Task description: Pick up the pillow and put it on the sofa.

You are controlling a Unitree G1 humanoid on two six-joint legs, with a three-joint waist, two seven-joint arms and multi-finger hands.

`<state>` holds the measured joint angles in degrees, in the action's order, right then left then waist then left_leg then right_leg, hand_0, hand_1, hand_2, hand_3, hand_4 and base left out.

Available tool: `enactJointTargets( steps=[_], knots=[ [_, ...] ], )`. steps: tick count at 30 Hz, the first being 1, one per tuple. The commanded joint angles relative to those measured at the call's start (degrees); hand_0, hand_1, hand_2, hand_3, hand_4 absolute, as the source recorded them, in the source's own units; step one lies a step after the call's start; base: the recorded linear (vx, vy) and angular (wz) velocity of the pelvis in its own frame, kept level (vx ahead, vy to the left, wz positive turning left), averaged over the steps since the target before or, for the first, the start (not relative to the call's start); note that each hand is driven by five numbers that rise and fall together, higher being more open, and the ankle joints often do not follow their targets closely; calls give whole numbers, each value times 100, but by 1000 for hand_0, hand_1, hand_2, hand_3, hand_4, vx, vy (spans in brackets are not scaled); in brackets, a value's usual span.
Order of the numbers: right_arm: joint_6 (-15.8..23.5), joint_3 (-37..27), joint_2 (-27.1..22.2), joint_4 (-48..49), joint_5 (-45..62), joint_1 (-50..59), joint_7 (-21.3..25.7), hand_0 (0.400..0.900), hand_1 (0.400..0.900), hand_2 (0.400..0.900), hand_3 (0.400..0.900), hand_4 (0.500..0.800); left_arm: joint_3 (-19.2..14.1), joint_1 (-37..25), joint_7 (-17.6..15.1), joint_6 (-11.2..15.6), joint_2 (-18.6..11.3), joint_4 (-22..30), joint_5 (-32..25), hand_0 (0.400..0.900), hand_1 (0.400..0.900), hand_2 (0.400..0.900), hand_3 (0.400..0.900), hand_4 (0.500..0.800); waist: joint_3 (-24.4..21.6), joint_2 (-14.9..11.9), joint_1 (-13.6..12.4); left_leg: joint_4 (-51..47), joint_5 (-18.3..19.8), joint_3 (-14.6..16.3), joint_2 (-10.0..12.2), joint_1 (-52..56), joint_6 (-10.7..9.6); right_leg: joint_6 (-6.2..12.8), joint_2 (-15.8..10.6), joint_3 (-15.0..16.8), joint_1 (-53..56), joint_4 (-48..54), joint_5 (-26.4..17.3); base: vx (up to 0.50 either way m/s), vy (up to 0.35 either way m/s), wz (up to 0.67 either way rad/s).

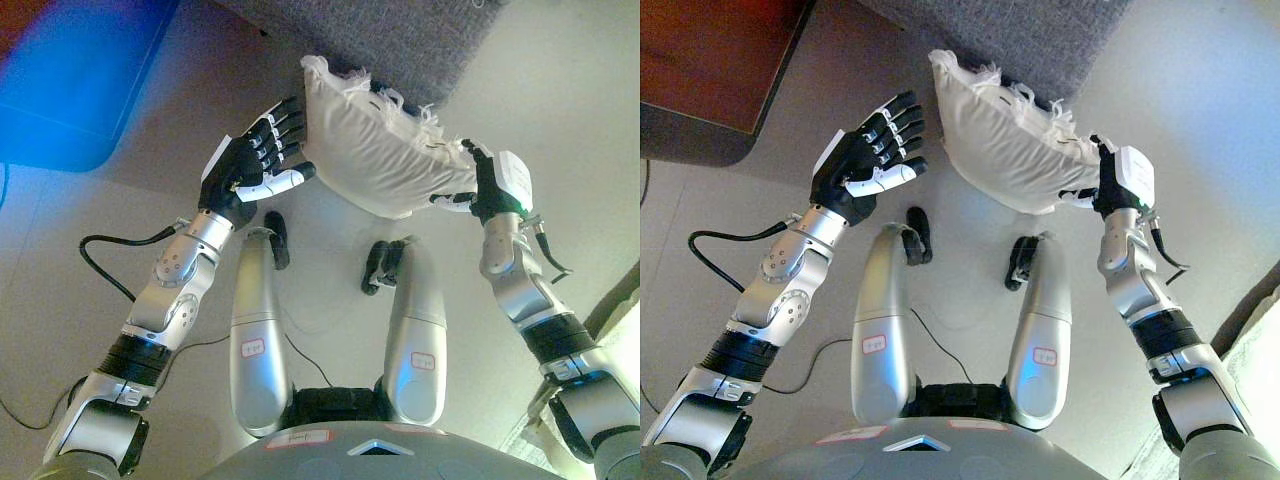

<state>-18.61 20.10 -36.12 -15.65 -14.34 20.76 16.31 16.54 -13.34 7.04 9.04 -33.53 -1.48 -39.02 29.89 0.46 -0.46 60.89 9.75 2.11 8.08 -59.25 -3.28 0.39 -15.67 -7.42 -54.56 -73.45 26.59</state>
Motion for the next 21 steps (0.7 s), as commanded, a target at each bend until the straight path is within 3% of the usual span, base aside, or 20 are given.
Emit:
enactJointTargets(
  steps=[1, 21],
  knots=[
    [23, -91, -514, 50, 310, 580, -66, 900, 900, 900, 900, 800, -113, -323, 141, 590, 25, 791, 98, 900, 900, 900, 900, 800, -10, 240, -74, 968, 1340, 296, -159, 221, 509, -16, 180, -88, -214, -350, -147, -41, -22, 7],
    [-349, 448, -873, -1462, 696, 2296, -363, 900, 900, 900, 900, 800, -6, -808, 246, 376, -155, 627, -133, 900, 900, 900, 900, 800, -10, 445, -294, 2669, 1855, 230, -122, -1024, 528, -20, -142, 61, -1449, -2047, 324, -11, -1, 6]
  ],
)
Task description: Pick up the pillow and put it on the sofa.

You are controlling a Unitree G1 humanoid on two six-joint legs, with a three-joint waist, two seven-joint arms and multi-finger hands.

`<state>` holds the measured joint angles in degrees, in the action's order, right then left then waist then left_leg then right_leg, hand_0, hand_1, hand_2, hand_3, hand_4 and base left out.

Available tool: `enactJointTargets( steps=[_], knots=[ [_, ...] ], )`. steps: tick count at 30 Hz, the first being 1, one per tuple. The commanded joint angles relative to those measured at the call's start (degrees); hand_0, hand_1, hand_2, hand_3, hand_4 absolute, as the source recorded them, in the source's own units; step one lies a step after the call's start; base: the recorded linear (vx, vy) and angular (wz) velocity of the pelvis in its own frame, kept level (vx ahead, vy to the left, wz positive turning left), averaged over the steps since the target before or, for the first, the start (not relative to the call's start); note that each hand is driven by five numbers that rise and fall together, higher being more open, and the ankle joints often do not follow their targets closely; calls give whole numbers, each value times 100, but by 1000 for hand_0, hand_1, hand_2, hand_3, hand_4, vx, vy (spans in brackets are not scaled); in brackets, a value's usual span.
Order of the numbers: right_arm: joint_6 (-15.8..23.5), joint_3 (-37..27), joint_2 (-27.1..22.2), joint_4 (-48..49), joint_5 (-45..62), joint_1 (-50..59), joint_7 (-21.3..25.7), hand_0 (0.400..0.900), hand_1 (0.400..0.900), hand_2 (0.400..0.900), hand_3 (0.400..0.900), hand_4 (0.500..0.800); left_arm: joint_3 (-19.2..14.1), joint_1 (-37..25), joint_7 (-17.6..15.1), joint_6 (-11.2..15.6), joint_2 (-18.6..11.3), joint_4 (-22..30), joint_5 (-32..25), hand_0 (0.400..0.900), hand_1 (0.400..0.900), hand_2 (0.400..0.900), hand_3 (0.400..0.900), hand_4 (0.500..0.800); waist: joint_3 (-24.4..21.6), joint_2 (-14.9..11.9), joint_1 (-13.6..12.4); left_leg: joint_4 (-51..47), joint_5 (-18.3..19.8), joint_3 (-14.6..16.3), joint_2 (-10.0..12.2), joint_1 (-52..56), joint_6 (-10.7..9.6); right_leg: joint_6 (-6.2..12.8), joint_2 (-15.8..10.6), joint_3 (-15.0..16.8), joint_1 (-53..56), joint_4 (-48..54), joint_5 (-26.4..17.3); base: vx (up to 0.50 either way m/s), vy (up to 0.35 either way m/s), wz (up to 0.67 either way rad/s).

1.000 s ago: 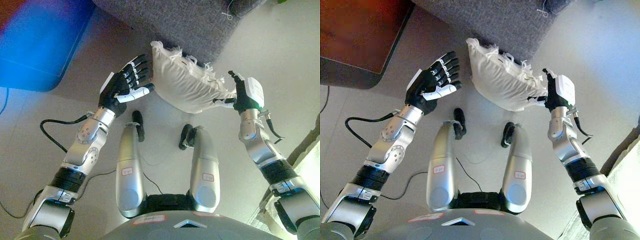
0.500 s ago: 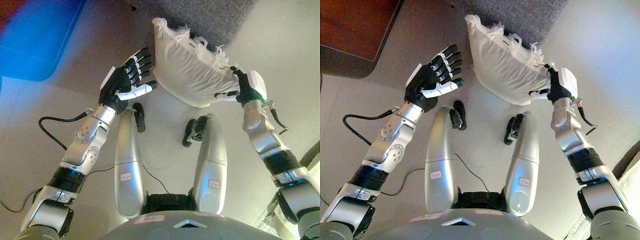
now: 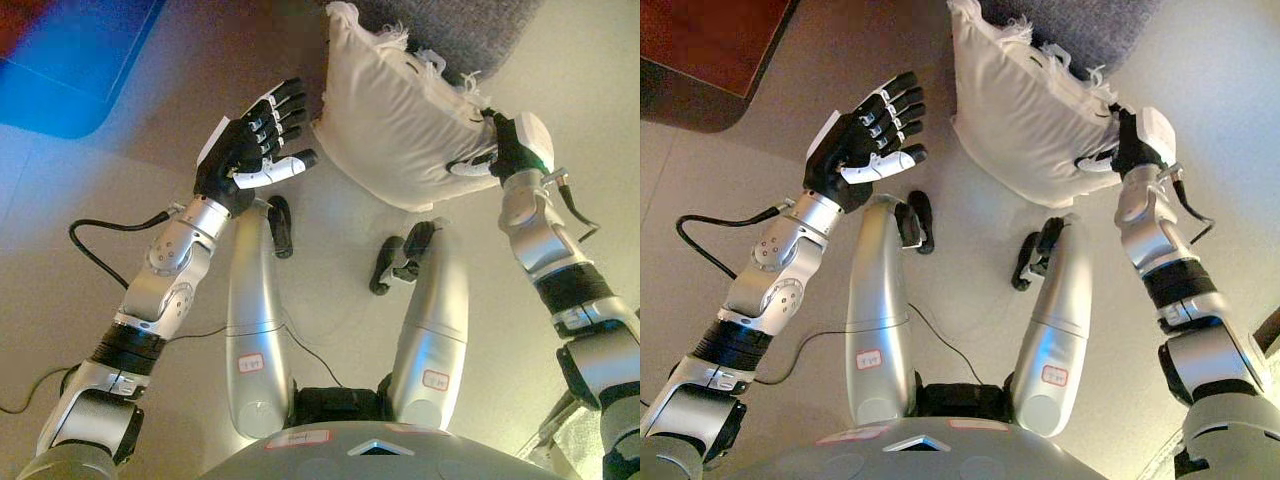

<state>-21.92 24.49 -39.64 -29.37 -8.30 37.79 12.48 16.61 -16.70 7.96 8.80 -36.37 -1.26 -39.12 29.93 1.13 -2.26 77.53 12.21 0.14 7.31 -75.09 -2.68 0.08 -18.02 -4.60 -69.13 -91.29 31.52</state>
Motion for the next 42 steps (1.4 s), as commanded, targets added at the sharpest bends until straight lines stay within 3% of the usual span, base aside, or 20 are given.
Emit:
enactJointTargets(
  steps=[1, 2, 3, 4, 15, 23, 27, 31, 37, 42],
  knots=[
    [4, 47, -532, -196, 159, 678, 5, 900, 900, 900, 900, 800, 2, -497, 143, 386, 144, 603, -109, 900, 900, 900, 900, 800, -13, 389, -128, 1040, 1617, 420, -51, 525, 461, 7, 83, -215, -17, -294, -160, 18, 7, 6],
    [-51, 83, -533, -289, 229, 776, -67, 900, 900, 900, 900, 800, 4, -533, 173, 373, 143, 581, -126, 900, 900, 900, 900, 800, -13, 405, -146, 1085, 1631, 420, -71, 483, 458, 3, 70, -210, -60, -345, -145, 17, 6, 6],
    [-62, 110, -540, -336, 256, 829, -89, 461, 461, 461, 461, 536, 7, -550, 173, 360, 138, 579, -134, 900, 900, 900, 900, 800, -13, 412, -156, 1125, 1641, 419, -78, 435, 456, -4, 65, -206, -104, -384, -138, 13, 0, 8],
    [-100, 147, -547, -398, 360, 901, -134, 400, 400, 400, 400, 500, 19, -578, 169, 339, 125, 584, -145, 900, 900, 900, 900, 800, -13, 421, -169, 1135, 1639, 419, -89, 404, 452, -7, 56, -205, -128, -389, -140, 9, -5, 8],
    [-228, 127, -619, -424, 408, 1131, -135, 400, 400, 400, 400, 500, -61, -431, 322, 190, 52, 734, -241, 900, 900, 900, 900, 800, -13, 479, -252, 1246, 1608, 369, -147, 290, 442, -16, -28, -189, -210, -370, -230, 9, 1, 3],
    [26, 56, -573, -379, 470, 1037, 21, 400, 400, 400, 400, 500, -68, -333, 334, 195, 95, 735, -243, 900, 900, 900, 900, 800, -13, 489, -267, 1266, 1604, 365, -106, 385, 485, -41, -80, -195, -94, -363, -243, 8, 3, 0],
    [341, -109, -539, -169, 348, 824, 316, 400, 400, 400, 400, 500, -93, -201, 336, 182, 125, 734, -250, 900, 900, 900, 900, 800, -13, 480, -251, 1145, 1559, 356, -66, 532, 502, -47, -76, -209, 70, -218, -288, 39, 12, -1],
    [518, -327, -410, 364, -202, 549, 756, 400, 400, 400, 400, 500, -130, -41, 47, 105, 227, 711, -159, 900, 900, 900, 900, 800, -13, 451, -201, 673, 1421, 375, -1, 928, 476, -8, 44, -240, 492, 356, -438, 40, 29, -9],
    [865, -563, -282, 1269, -1158, 44, 1291, 400, 400, 400, 400, 500, -208, 216, -458, 250, 467, 602, 42, 900, 900, 900, 900, 800, -13, 399, -48, -445, 1072, 517, 83, 1695, 348, 167, 330, -221, 1193, 1602, -893, -30, 85, -17],
    [1018, -937, -294, 2048, -1570, -566, 1430, 400, 400, 400, 400, 500, -390, 462, -492, -12, 544, 642, -25, 900, 900, 900, 900, 800, -46, 297, 38, -1667, 721, 618, 47, 2743, 285, 250, 328, -283, 2136, 2753, -1309, 42, 64, -5]
  ],
)
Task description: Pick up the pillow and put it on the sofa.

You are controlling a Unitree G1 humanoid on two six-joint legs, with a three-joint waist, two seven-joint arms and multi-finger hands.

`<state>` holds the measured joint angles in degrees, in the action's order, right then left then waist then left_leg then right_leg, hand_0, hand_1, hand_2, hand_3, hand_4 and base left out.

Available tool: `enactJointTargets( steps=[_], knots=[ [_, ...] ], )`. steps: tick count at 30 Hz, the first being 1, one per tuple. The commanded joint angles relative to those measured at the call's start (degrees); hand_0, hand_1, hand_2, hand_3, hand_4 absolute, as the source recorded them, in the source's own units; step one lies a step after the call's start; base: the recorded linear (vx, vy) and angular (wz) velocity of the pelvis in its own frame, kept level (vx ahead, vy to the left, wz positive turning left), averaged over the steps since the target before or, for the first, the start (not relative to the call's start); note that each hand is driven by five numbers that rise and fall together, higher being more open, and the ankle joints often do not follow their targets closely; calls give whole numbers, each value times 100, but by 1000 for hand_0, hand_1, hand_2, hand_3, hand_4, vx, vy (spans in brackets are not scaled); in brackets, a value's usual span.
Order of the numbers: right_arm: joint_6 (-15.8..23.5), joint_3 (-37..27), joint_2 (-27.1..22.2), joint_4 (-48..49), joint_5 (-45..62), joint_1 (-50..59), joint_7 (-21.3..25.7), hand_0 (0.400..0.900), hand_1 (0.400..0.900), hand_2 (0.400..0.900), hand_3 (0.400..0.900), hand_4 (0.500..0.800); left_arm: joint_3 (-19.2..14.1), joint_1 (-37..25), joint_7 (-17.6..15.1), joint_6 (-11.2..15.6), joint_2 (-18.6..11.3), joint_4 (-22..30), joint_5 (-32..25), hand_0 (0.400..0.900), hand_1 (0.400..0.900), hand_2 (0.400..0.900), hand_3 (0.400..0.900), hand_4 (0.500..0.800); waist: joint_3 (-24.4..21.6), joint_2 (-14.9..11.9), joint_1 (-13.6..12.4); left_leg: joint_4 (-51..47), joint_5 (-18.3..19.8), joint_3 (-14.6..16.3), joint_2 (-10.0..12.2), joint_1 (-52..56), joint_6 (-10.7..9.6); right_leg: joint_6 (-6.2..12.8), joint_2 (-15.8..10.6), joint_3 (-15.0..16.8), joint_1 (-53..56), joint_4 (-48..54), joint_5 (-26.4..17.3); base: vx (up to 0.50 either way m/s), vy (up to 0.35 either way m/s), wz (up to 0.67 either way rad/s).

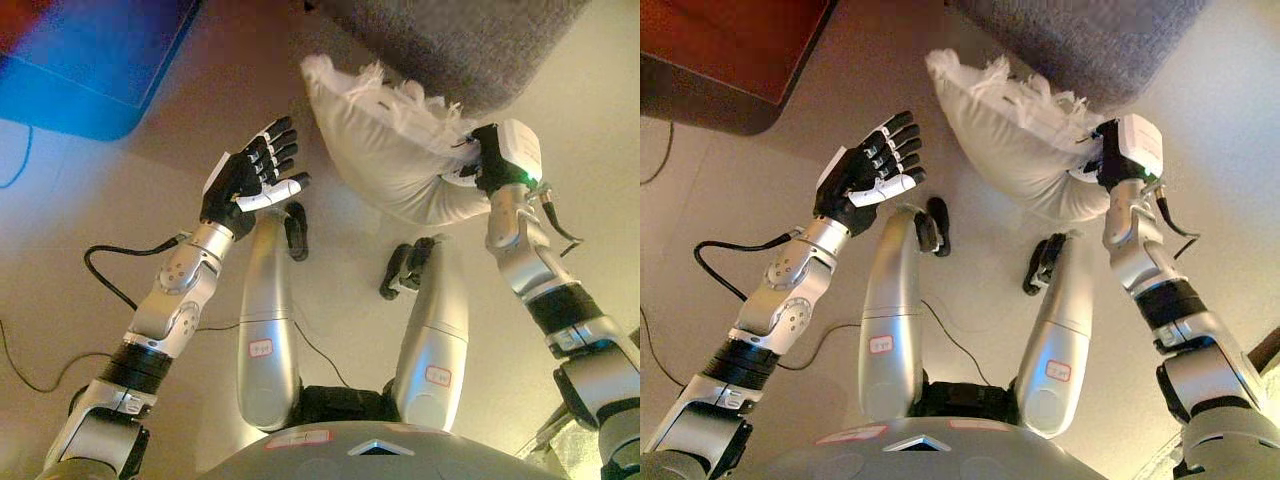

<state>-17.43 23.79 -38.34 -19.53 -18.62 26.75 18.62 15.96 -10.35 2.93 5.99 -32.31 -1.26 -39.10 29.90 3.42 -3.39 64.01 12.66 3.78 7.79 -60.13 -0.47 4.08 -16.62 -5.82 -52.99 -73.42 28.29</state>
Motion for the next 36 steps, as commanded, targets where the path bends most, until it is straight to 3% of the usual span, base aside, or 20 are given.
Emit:
enactJointTargets(
  steps=[1, 8, 13, 22, 31, 36],
  knots=[
    [616, -934, -423, 1207, -580, 398, 870, 400, 400, 400, 400, 500, -357, -98, 50, 171, 151, 658, -21, 900, 900, 900, 900, 800, -123, 44, 151, -571, 619, 255, -21, 1436, 58, -144, 178, -180, 705, 1193, -1054, 113, 38, 2],
    [976, -1354, -525, 1797, -710, -254, 970, 400, 400, 400, 400, 500, -411, 220, 215, -464, 128, 485, -171, 900, 900, 900, 900, 800, -672, -205, 90, -2289, 44, 337, -115, 2647, 75, -109, 112, -554, 2005, 2868, -1578, 77, 14, 0],
    [1206, -1627, -719, 2208, -652, -563, 953, 400, 400, 400, 400, 500, -411, 349, 279, -743, 151, 356, -257, 900, 900, 900, 900, 800, -881, -351, 97, -3139, -235, 381, -134, 3359, 50, 1, 123, -706, 2727, 3827, -1881, 28, -2, -6],
    [1653, -2263, -1148, 3055, -448, -1359, 636, 400, 400, 400, 400, 500, -390, 1002, 598, -1246, 260, 267, -238, 900, 900, 900, 900, 800, -1602, -515, 142, -4861, -768, 539, -215, 4902, -140, 205, 536, -915, 4433, 6091, -2506, 97, -12, -7],
    [1467, -2170, -1952, 3224, -154, -621, 22, 400, 400, 400, 400, 500, -157, 1299, 807, -1584, 259, 69, -507, 900, 900, 900, 900, 800, -2383, -595, 57, -5979, -977, 801, -314, 5867, -205, 402, 594, -1151, 5341, 7399, -3059, 115, 14, -3],
    [1351, -1849, -2614, 2901, 440, 173, -486, 400, 400, 400, 400, 500, -127, 1509, 909, -1707, 193, 78, -586, 900, 900, 900, 900, 800, -2609, -638, -65, -6249, -1017, 833, -343, 6132, -211, 442, 607, -1274, 5549, 7545, -3108, 90, 12, 5]
  ],
)
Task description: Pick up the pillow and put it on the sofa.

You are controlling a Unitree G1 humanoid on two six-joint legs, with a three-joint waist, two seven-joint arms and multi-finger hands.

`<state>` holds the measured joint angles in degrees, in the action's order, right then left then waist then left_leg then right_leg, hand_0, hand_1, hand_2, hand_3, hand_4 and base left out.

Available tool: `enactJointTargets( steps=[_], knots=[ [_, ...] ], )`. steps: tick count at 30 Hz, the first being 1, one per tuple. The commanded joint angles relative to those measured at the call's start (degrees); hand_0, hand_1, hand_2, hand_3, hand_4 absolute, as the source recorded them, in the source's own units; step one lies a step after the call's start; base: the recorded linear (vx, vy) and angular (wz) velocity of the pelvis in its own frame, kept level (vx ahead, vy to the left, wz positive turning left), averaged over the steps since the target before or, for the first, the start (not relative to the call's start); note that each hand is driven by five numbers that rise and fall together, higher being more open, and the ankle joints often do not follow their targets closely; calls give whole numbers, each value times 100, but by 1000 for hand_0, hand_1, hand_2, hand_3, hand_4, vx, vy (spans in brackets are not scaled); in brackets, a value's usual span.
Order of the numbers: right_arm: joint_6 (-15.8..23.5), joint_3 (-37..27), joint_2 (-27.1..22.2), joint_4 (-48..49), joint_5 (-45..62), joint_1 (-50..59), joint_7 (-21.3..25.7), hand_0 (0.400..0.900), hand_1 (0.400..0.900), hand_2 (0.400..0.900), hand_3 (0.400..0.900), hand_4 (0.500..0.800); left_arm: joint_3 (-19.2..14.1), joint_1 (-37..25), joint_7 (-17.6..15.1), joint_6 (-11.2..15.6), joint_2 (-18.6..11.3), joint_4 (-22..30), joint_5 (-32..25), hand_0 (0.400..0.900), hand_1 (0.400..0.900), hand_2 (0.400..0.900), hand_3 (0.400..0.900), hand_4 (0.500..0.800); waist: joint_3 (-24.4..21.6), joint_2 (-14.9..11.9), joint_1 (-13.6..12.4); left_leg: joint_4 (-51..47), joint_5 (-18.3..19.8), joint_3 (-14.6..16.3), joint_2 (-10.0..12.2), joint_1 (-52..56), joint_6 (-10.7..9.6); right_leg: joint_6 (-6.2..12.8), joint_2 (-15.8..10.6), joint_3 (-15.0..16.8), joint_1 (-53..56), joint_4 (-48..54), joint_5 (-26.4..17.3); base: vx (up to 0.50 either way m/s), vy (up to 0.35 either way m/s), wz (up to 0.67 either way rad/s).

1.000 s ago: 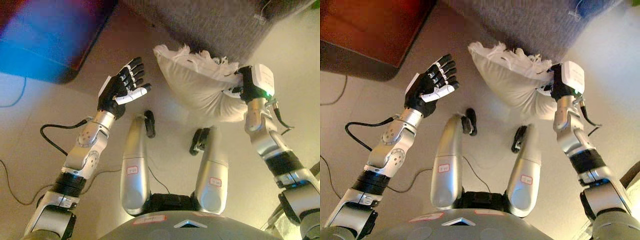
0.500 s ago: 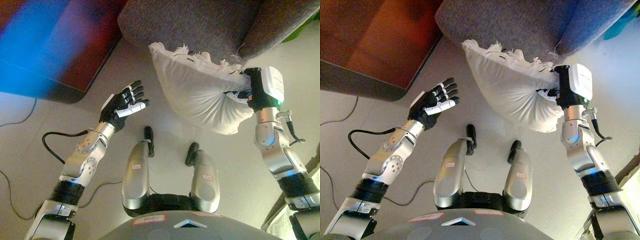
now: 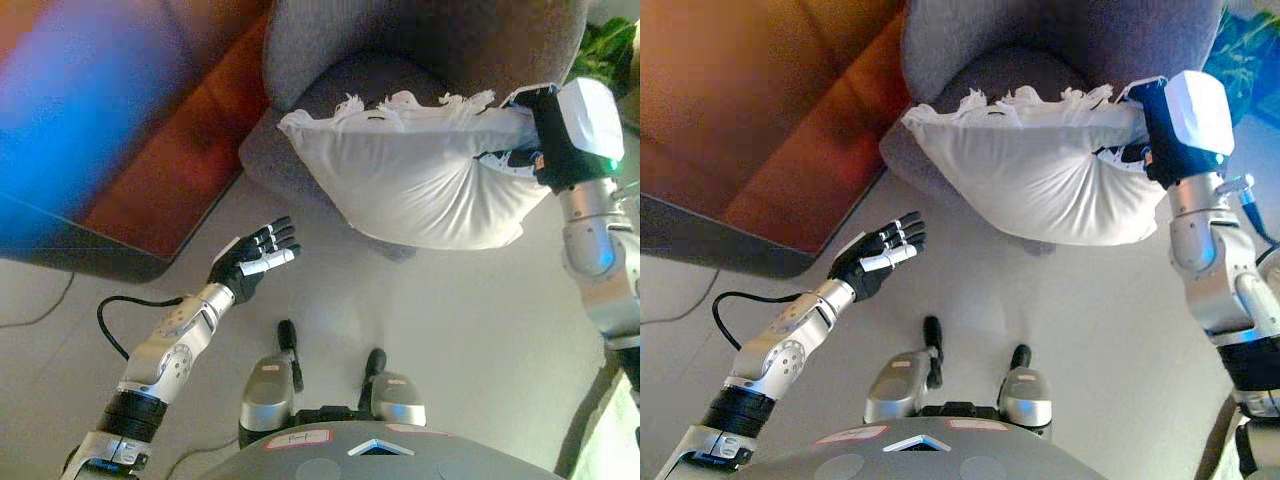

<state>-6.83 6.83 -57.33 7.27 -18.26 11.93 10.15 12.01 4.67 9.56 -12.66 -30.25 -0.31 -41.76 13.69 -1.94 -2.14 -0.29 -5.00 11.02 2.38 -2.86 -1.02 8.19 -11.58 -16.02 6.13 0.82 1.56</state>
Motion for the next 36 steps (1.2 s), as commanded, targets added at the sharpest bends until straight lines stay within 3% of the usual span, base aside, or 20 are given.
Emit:
enactJointTargets(
  steps=[1, 10, 16, 17, 18, 20, 26, 30, 36],
  knots=[
    [287, -67, -825, 103, 549, 1814, 287, 400, 400, 400, 400, 500, 274, 40, 299, 145, -19, -26, -307, 900, 900, 900, 900, 800, -1012, -114, -214, 151, 746, 99, 198, 443, -159, 25, 111, -275, -328, 119, -423, 72, 5, 13],
    [410, 1619, -1214, -1560, 579, 3812, -177, 400, 400, 400, 400, 500, 442, 208, 499, -15, -196, 129, -376, 900, 900, 900, 900, 800, -1126, -241, -533, 90, 746, -76, 171, 571, -176, 7, 127, -518, -73, 222, -404, 63, 12, 14],
    [226, 2768, -1156, -2723, 518, 4889, -926, 400, 400, 400, 400, 500, 599, 195, 726, -79, -308, 176, -430, 900, 900, 900, 900, 800, -1108, -321, -762, 62, 694, -247, 154, 536, -190, 14, 93, -674, -19, 236, -428, 62, 28, 19],
    [135, 2931, -1108, -2899, 440, 5047, -949, 529, 529, 529, 529, 578, 628, 170, 735, -85, -312, 184, -438, 900, 900, 900, 900, 800, -1089, -325, -788, 68, 692, -264, 155, 526, -194, 15, 88, -696, -14, 233, -428, 58, -3, 18],
    [139, 3102, -1043, -3186, 294, 5233, -868, 900, 900, 900, 900, 800, 664, 123, 764, -125, -337, 198, -454, 900, 900, 900, 900, 800, -1063, -344, -846, 81, 691, -289, 162, 516, -197, 19, 79, -721, -5, 228, -437, 61, -6, 17],
    [36, 3470, -852, -3753, 170, 5652, -820, 900, 900, 900, 900, 800, 754, 38, 789, -164, -377, 212, -486, 900, 900, 900, 900, 800, -1018, -379, -949, 107, 688, -345, 167, 485, -207, 22, 67, -773, 11, 231, -449, 56, -25, 18],
    [-656, 4077, -308, -5036, -97, 6643, 67, 900, 900, 900, 900, 800, 1020, -306, 833, -226, -503, 236, -517, 900, 900, 900, 900, 800, -806, -485, -1263, 219, 698, -508, 199, 238, -209, 51, 69, -898, -27, 283, -510, 1, -71, 18],
    [-1107, 4263, -222, -5465, -49, 7040, 473, 900, 900, 900, 900, 800, 1046, -437, 895, -258, -600, 288, -507, 900, 900, 900, 900, 800, -654, -508, -1397, 234, 685, -600, 221, 77, -196, 94, 76, -944, -81, 316, -555, -42, -91, 13],
    [-1386, 4452, -197, -5786, -125, 7329, 956, 900, 900, 900, 900, 800, 1093, -536, 980, -158, -709, 329, -558, 900, 900, 900, 900, 800, -502, -458, -1493, 182, 650, -720, 234, -22, -172, 121, 85, -970, -115, 340, -571, -28, -44, 9]
  ],
)
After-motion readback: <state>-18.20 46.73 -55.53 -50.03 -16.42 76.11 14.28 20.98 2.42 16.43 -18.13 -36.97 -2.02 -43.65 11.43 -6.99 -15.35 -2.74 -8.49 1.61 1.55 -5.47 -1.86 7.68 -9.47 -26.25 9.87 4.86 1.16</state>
